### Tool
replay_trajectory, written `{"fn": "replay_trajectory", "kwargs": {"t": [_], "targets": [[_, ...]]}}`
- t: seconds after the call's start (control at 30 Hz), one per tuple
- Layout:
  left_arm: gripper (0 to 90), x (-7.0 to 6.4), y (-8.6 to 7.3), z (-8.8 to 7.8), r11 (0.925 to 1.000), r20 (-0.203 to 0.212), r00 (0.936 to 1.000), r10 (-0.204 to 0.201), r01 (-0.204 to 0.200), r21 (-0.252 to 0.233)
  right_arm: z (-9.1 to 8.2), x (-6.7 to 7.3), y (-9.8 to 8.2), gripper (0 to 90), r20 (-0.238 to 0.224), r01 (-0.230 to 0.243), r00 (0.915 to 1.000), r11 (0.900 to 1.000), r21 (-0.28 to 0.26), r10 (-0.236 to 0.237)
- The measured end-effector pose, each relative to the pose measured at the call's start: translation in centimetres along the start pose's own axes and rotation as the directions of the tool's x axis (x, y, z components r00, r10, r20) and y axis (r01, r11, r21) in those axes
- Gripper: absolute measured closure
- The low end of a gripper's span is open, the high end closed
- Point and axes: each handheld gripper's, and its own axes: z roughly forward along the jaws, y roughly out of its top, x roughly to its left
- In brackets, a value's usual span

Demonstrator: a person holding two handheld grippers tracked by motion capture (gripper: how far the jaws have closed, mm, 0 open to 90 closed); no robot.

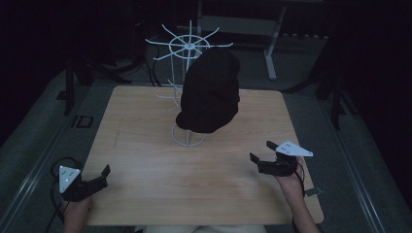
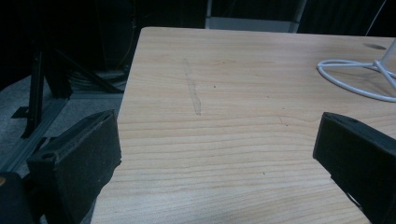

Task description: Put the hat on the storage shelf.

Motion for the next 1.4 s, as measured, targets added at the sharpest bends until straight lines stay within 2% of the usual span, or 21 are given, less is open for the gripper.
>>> {"fn": "replay_trajectory", "kwargs": {"t": [0.03, 0.07, 0.17, 0.4, 0.5, 0.73, 0.77, 0.8, 0.83, 0.9, 0.97, 1.0, 1.03, 1.07, 1.1, 1.17, 1.2, 1.23, 1.3, 1.4], "targets": [[1.4, 0.0, 0.0, 0.0, 1.0, 0.0, 1.0, -0.001, 0.001, 0.0, 0.1, -0.5, -0.9, 14.2, 0.023, -0.001, 0.9997, 1.0, 0.021, 0.0], [1.4, 0.0, 0.0, 0.0, 1.0, 0.0, 1.0, -0.001, 0.001, -0.001, 0.1, -0.5, -0.9, 14.2, 0.023, -0.001, 0.9997, 1.0, 0.021, 0.0], [1.4, 0.0, 0.0, 0.0, 1.0, 0.0, 1.0, -0.001, 0.001, -0.001, -0.2, -1.5, -2.6, 14.2, 0.057, -0.019, 0.9982, 0.999, 0.034, 0.017], [1.5, 0.0, 0.0, 0.0, 1.0, 0.0, 1.0, -0.001, 0.001, -0.001, -1.2, -2.9, -4.5, 14.2, 0.112, -0.054, 0.9926, 0.997, 0.061, 0.047], [1.4, 0.0, 0.0, 0.0, 1.0, 0.0, 1.0, -0.001, 0.001, -0.001, -2.0, -3.5, -5.2, 14.2, 0.143, -0.072, 0.9878, 0.995, 0.071, 0.061], [1.4, 0.0, 0.0, 0.0, 1.0, -0.001, 1.0, -0.002, 0.002, 0.001, -3.6, -4.6, -6.5, 13.9, 0.248, -0.1, 0.9658, 0.991, 0.084, 0.077], [1.5, 0.0, 0.0, 0.0, 1.0, -0.001, 1.0, -0.002, 0.002, 0.0, -4.0, -4.9, -6.8, 13.9, 0.284, -0.11, 0.9554, 0.991, 0.083, 0.082], [1.5, 0.0, 0.0, 0.0, 1.0, -0.001, 1.0, -0.001, 0.001, 0.0, -4.0, -4.9, -6.8, 13.9, 0.284, -0.11, 0.9554, 0.991, 0.083, 0.082], [1.5, 0.0, 0.0, 0.0, 1.0, -0.001, 1.0, 0.0, 0.0, 0.0, -4.2, -5.1, -7.0, 13.5, 0.295, -0.116, 0.9516, 0.99, 0.086, 0.086], [1.4, 0.0, 0.0, 0.0, 1.0, -0.001, 1.0, 0.0, 0.0, 0.0, -4.6, -5.3, -7.4, 12.6, 0.338, -0.127, 0.9367, 0.988, 0.083, 0.092], [1.5, 0.0, 0.0, 0.0, 1.0, -0.001, 1.0, 0.0, 0.0, 0.0, -4.9, -5.6, -7.7, 11.8, 0.364, -0.142, 0.9261, 0.986, 0.087, 0.101], [1.4, 0.0, 0.0, 0.0, 1.0, -0.001, 1.0, 0.0, 0.0, 0.001, -5.1, -5.7, -7.8, 11.8, 0.382, -0.149, 0.9181, 0.985, 0.087, 0.105], [1.5, 0.0, 0.0, 0.0, 1.0, -0.001, 1.0, 0.0, 0.0, 0.001, -5.4, -6.0, -8.1, 11.7, 0.409, -0.169, 0.9045, 0.982, 0.088, 0.119], [1.5, 0.0, 0.0, 0.0, 1.0, -0.002, 1.0, -0.001, 0.001, 0.001, -5.4, -6.0, -8.1, 11.7, 0.409, -0.169, 0.9045, 0.982, 0.088, 0.119], [1.5, 0.0, 0.0, 0.0, 1.0, -0.002, 1.0, -0.001, 0.001, 0.001, -5.5, -6.1, -8.3, 11.7, 0.427, -0.172, 0.8964, 0.982, 0.084, 0.12], [1.4, 0.0, 0.0, 0.0, 1.0, -0.001, 1.0, -0.002, 0.002, 0.001, -5.8, -6.4, -8.4, 10.3, 0.475, -0.171, 0.8732, 0.982, 0.084, 0.111], [1.5, 0.0, 0.0, 0.0, 1.0, -0.001, 1.0, -0.002, 0.002, 0.001, -5.8, -6.4, -8.4, 10.3, 0.475, -0.171, 0.8732, 0.982, 0.084, 0.111], [1.5, 0.0, 0.0, 0.0, 1.0, 0.0, 1.0, -0.002, 0.002, 0.001, -6.1, -6.6, -8.5, 10.3, 0.533, -0.17, 0.8386, 0.983, 0.063, 0.11], [1.4, 0.0, 0.0, 0.0, 1.0, 0.0, 1.0, -0.001, 0.001, 0.001, -6.2, -6.8, -8.6, 10.3, 0.562, -0.169, 0.8199, 0.984, 0.055, 0.109], [1.4, 0.0, 0.0, 0.0, 1.0, 0.0, 1.0, -0.001, 0.001, 0.001, -6.2, -6.9, -8.8, 10.3, 0.584, -0.162, 0.8054, 0.985, 0.054, 0.1]]}}
